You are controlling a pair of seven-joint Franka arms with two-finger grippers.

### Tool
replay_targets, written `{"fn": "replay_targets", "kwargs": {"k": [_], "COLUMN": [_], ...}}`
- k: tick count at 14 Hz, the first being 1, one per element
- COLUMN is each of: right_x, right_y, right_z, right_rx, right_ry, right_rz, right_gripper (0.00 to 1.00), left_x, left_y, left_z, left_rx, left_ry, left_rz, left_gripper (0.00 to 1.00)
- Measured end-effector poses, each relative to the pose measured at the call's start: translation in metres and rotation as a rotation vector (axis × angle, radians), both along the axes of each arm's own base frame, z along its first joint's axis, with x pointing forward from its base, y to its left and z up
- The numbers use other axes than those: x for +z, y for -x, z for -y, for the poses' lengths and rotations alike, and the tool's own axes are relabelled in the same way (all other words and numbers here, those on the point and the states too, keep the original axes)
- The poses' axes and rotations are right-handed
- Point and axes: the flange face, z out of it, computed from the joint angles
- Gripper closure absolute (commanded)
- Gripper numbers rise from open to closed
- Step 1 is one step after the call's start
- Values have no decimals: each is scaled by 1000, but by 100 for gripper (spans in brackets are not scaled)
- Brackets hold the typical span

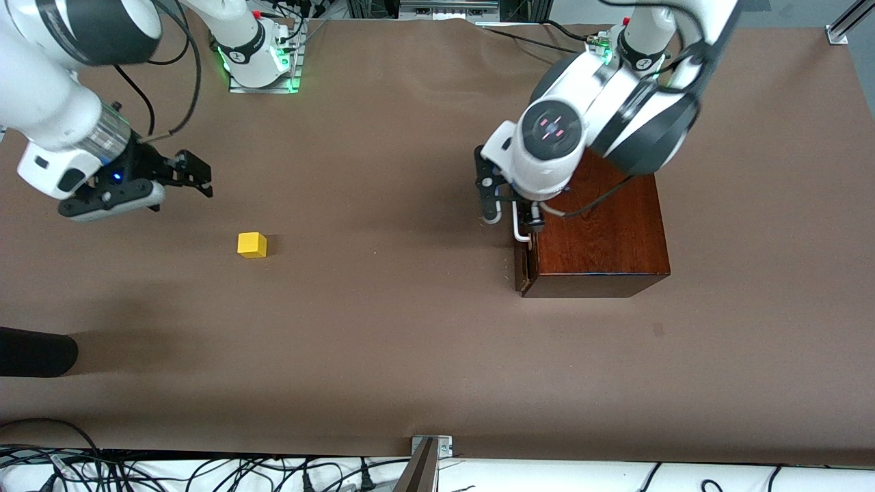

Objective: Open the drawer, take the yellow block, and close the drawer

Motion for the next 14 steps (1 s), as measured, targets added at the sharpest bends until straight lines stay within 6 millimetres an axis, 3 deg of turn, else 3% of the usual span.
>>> {"fn": "replay_targets", "kwargs": {"k": [3, 6, 8, 11, 14], "right_x": [32, 50, 58, 65, 64], "right_y": [23, 29, 29, 30, 27], "right_z": [2, 1, 0, 1, 8], "right_rx": [10, 23, 30, 31, 17], "right_ry": [-3, 23, 46, 52, 52], "right_rz": [-12, 7, 12, 11, 7], "right_gripper": [0, 0, 0, 0, 0], "left_x": [59, 85, 104, 122, 137], "left_y": [-22, -63, -71, -57, -26], "left_z": [-63, -166, -212, -232, -256], "left_rx": [120, 317, 461, 768, 1064], "left_ry": [-19, -16, -3, 13, 17], "left_rz": [39, 104, 187, 299, 311], "left_gripper": [0, 0, 0, 0, 0]}}
